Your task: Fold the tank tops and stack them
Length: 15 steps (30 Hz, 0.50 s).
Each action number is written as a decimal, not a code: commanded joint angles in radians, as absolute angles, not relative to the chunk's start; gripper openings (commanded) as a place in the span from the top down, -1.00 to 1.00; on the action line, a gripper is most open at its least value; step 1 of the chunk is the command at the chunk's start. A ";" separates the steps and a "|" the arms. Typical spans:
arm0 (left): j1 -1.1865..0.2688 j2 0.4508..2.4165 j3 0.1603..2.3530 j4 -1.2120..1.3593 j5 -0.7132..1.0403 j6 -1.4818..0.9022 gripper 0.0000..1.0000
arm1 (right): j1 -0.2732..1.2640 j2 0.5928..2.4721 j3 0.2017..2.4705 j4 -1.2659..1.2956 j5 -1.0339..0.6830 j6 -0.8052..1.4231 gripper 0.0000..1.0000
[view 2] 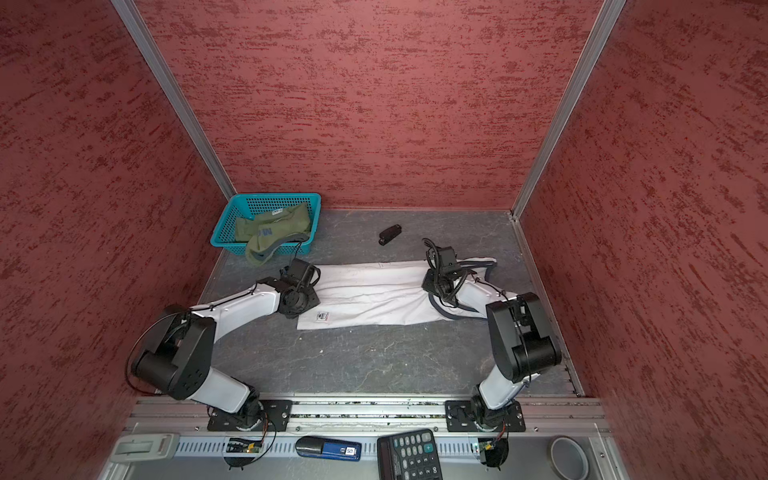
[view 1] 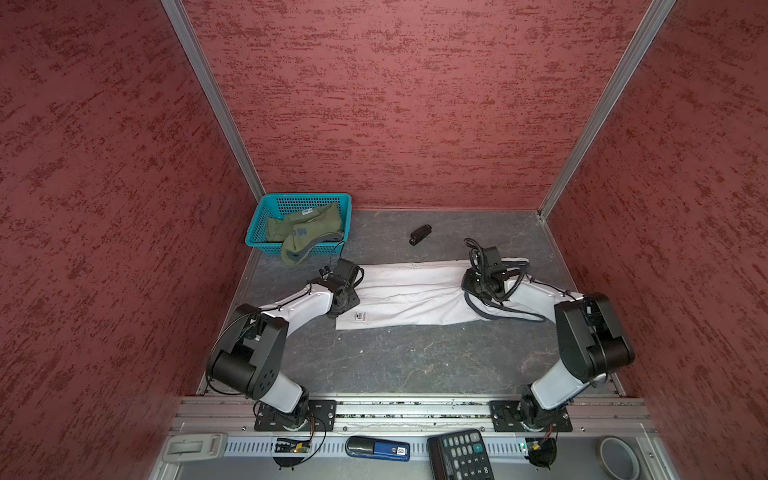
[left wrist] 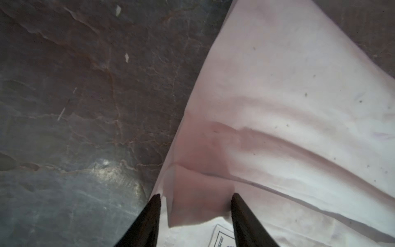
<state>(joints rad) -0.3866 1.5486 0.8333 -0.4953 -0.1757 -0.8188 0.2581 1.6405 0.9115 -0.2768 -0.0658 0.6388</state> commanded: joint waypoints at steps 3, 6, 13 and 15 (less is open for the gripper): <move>-0.376 1.565 0.872 -0.476 -0.180 -0.816 0.31 | 0.252 1.636 0.924 -0.250 -0.052 0.638 0.61; -0.367 1.541 0.874 -0.483 -0.206 -0.825 0.53 | 0.252 1.635 0.929 -0.257 -0.048 0.632 0.66; -0.309 1.476 0.832 -0.451 -0.209 -0.840 0.94 | 0.252 1.626 0.933 -0.256 -0.035 0.629 0.74; -0.307 1.482 0.834 -0.449 -0.209 -0.837 1.00 | 0.253 1.628 0.933 -0.254 -0.038 0.630 0.75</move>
<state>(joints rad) -0.3153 1.4918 0.8444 -0.4671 -0.1925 -0.8391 0.2581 1.6405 0.9115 -0.2752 -0.0605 0.6353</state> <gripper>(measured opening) 0.057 0.127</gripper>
